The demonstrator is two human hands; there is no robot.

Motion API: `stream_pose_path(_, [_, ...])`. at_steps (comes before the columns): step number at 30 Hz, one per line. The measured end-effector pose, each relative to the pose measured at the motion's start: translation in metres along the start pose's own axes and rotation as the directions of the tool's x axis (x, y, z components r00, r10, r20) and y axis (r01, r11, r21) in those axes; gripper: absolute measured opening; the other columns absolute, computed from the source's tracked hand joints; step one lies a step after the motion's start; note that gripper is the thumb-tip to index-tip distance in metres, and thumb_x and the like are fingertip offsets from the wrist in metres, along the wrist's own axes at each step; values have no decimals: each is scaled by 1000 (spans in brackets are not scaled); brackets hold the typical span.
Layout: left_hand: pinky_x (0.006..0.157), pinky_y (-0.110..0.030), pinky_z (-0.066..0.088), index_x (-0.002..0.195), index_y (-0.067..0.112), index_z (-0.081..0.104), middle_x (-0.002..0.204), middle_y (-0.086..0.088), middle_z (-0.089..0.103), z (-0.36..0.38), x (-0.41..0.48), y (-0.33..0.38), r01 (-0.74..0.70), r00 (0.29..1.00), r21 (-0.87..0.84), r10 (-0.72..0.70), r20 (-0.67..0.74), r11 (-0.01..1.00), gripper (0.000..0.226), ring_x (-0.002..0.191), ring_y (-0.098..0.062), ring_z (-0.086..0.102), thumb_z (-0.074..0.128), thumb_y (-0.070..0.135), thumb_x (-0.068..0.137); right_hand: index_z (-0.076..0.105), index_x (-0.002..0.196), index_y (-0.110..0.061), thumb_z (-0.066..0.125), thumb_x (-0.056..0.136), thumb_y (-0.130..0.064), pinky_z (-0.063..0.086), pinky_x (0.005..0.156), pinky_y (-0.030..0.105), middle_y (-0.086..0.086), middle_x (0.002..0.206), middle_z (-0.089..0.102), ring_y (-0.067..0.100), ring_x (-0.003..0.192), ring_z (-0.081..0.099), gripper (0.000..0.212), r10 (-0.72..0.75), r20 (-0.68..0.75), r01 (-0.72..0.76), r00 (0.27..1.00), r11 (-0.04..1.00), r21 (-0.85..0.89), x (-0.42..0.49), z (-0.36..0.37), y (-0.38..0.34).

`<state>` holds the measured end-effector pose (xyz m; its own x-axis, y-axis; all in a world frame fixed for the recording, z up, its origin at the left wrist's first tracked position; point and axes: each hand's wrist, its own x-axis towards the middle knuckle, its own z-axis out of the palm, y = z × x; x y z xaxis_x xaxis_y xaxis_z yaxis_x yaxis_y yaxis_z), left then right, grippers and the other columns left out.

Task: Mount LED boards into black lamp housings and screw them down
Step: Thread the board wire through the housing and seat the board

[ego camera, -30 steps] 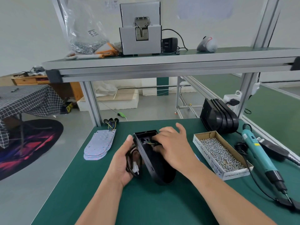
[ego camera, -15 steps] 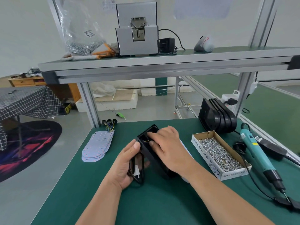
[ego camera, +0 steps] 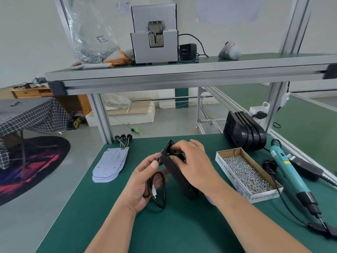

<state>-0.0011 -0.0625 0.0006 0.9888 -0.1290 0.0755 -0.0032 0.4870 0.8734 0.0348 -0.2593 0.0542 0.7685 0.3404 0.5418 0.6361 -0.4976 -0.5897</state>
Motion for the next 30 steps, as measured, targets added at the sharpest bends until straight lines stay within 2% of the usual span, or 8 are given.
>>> stream_pose_path(5, [93, -44, 61, 131, 10, 64, 120, -17, 72, 11, -3, 4, -42, 999, -9, 43, 28, 999, 77, 103, -29, 73, 100, 40, 70, 64, 110, -41, 65, 95, -35, 31, 100, 22, -33, 92, 59, -11, 114, 38, 16, -46, -29, 46, 999, 999, 4, 1, 8, -3])
stream_pose_path(8, [88, -42, 62, 128, 10, 65, 116, -16, 72, 13, -3, 4, -65, 998, -7, 65, -20, 998, 80, 99, -27, 73, 103, 40, 64, 74, 106, -36, 61, 95, -27, 35, 98, 32, -12, 76, 58, 9, 87, 49, 19, -137, 9, 137, 991, 983, -118, 4, 10, -7])
stream_pose_path(11, [87, -43, 63, 127, 11, 67, 116, -18, 72, 12, -4, 3, -76, 996, -30, 74, -54, 997, 82, 100, -29, 73, 104, 40, 61, 77, 112, -27, 56, 100, -22, 34, 94, 33, -3, 75, 54, 19, 81, 47, 24, -156, 30, 159, 987, 979, -130, 4, 11, -9])
stream_pose_path(14, [89, -45, 62, 126, 11, 68, 117, -18, 72, 13, -5, 3, -82, 996, -18, 81, -45, 996, 80, 102, -29, 73, 104, 40, 61, 71, 101, -31, 56, 98, -20, 35, 90, 32, -13, 77, 57, 12, 87, 50, 19, -122, 59, 128, 991, 987, -98, 3, 11, -6])
stream_pose_path(18, [92, -49, 61, 131, 8, 66, 119, -18, 72, 20, -5, 3, -89, 996, 9, 89, -28, 996, 85, 106, -30, 72, 103, 41, 62, 62, 101, -38, 68, 96, -33, 40, 95, 25, -36, 99, 57, 11, 124, 42, 10, 92, 17, -93, 996, 994, 49, 0, 8, -3])
stream_pose_path(23, [88, -41, 61, 135, 8, 67, 121, -14, 73, 27, -6, 5, -95, 995, 3, 95, -35, 996, 91, 106, -27, 73, 105, 40, 58, 72, 89, -31, 66, 94, -21, 21, 105, 7, -21, 78, 64, -15, 102, 41, 13, -12, -2, 12, 1000, 1000, 22, 4, 1, -8])
stream_pose_path(27, [84, -42, 63, 130, 13, 72, 115, -12, 74, 30, -6, 5, -111, 992, 61, 114, -57, 992, 89, 98, -25, 73, 105, 44, 54, 69, 81, -35, 70, 93, -16, 21, 101, 8, -27, 71, 59, -20, 104, 41, 23, -68, -15, 67, 998, 998, -19, 8, -1, -8])
stream_pose_path(30, [58, -30, 54, 123, 19, 76, 92, -7, 71, 31, -5, 5, -118, 986, 103, 129, -102, 988, 79, 65, -20, 62, 104, 47, 54, 67, 77, -37, 72, 93, -23, 29, 106, 25, -20, 73, 62, -7, 97, 50, 22, -58, -31, 57, 998, 998, -27, 11, 0, -9])
